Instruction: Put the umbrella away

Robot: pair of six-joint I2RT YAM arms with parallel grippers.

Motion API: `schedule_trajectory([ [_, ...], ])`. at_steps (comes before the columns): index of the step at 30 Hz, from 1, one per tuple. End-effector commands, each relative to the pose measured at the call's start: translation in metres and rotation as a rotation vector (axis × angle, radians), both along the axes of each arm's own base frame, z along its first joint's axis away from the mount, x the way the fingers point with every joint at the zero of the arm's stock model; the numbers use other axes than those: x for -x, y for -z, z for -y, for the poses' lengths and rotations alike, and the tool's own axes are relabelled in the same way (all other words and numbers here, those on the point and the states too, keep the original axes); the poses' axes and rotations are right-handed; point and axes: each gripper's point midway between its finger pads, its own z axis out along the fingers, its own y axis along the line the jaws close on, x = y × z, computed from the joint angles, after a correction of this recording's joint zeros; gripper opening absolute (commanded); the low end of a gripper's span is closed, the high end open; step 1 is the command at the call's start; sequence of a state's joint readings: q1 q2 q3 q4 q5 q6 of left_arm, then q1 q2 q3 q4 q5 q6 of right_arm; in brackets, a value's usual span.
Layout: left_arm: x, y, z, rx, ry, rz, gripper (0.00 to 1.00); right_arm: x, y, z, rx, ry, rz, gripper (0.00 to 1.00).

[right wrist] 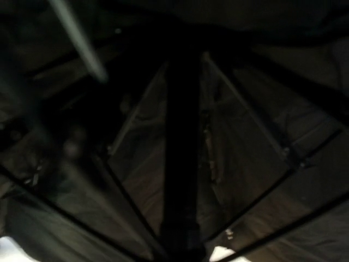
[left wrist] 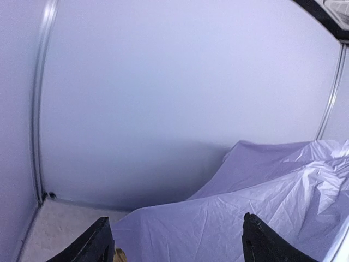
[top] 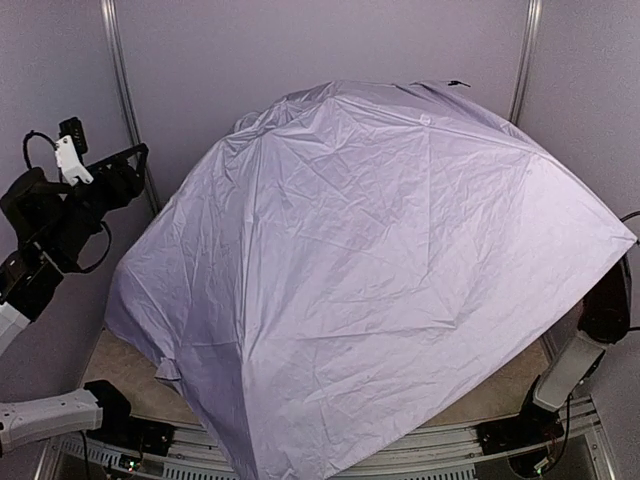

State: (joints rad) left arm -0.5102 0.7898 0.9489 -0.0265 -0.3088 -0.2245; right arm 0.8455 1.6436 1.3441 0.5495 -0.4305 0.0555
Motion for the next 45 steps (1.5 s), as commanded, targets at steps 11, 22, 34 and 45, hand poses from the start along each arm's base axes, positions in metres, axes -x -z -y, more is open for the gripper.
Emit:
schedule_trajectory([
  [11,-0.009,0.025,0.02,-0.103,0.069,-0.055,0.76,0.02,0.09,-0.036,-0.233,0.031,0.054,0.0],
  [22,-0.028,0.158,0.109,-0.261,0.27,-0.23,0.75,0.027,0.252,-0.033,-0.046,0.076,-0.071,0.0],
  [34,0.005,0.072,0.112,-0.15,0.361,-0.03,0.76,0.02,0.133,-0.018,-0.08,0.116,0.148,0.0],
  [45,0.062,0.003,0.079,-0.035,0.403,0.196,0.79,0.03,0.03,0.027,-0.058,0.148,0.336,0.0],
])
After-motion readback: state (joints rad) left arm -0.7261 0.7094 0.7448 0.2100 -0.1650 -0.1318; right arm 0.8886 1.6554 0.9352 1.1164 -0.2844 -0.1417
